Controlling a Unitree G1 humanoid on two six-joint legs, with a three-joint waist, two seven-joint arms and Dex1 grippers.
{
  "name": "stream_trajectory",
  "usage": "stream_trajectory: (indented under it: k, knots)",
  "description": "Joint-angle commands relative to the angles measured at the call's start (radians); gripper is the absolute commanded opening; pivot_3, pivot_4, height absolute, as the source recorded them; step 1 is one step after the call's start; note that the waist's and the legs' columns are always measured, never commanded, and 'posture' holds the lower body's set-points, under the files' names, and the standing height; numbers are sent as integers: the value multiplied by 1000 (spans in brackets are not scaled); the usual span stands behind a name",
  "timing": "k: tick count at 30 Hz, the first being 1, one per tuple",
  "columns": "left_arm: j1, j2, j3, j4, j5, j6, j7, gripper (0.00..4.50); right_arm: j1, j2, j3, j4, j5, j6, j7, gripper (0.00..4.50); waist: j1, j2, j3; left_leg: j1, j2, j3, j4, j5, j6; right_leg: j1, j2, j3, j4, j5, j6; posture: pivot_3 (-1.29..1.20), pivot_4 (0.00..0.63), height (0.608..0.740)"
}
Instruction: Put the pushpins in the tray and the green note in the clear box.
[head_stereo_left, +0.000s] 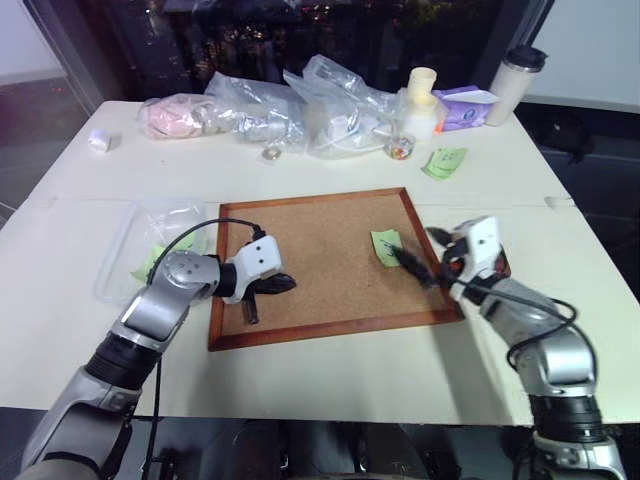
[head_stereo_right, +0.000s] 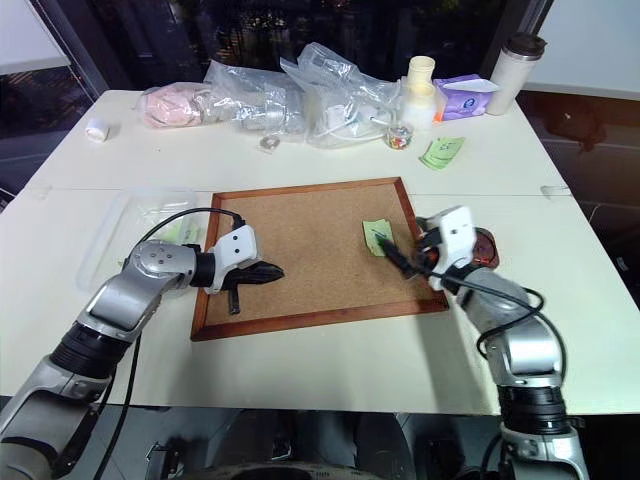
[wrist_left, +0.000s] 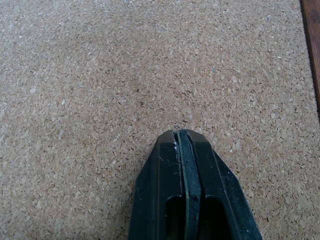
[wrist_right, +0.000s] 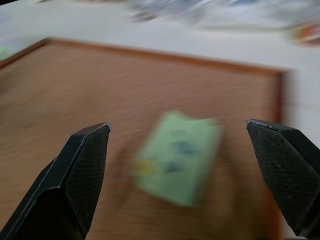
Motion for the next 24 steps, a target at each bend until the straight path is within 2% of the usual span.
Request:
stream_trajectory:
  k: [1,12,15,22,24]
  knots:
    - [27,9,-28,25,36,17,8,0,-21,22,17,24,-23,-35,1,4466,0,0,0,0,0,0,0,0,0,0,0,0,0,0,0,0,150,735]
    - [43,19,-24,0,37,25,22,0,-50,45,24,125,-42,-79,30,4466,-1,0,0,0,0,0,0,0,0,0,0,0,0,0,0,0,150,735]
    - [43,19,-24,-1,37,24,23,0,-43,66,48,181,-50,-100,53,3729,-1,0,0,0,0,0,0,0,0,0,0,0,0,0,0,0,150,735]
    - [41,22,-21,1,35,22,24,0,-35,80,68,240,-89,-147,63,190,-4,-2,-1,3,0,0,-1,0,0,3,0,0,0,0,0,0,150,735]
    - [42,23,-21,-1,35,24,25,0,-35,78,70,239,-97,-153,64,83,-4,-2,-1,5,0,0,-1,0,0,4,0,0,0,0,0,0,150,735]
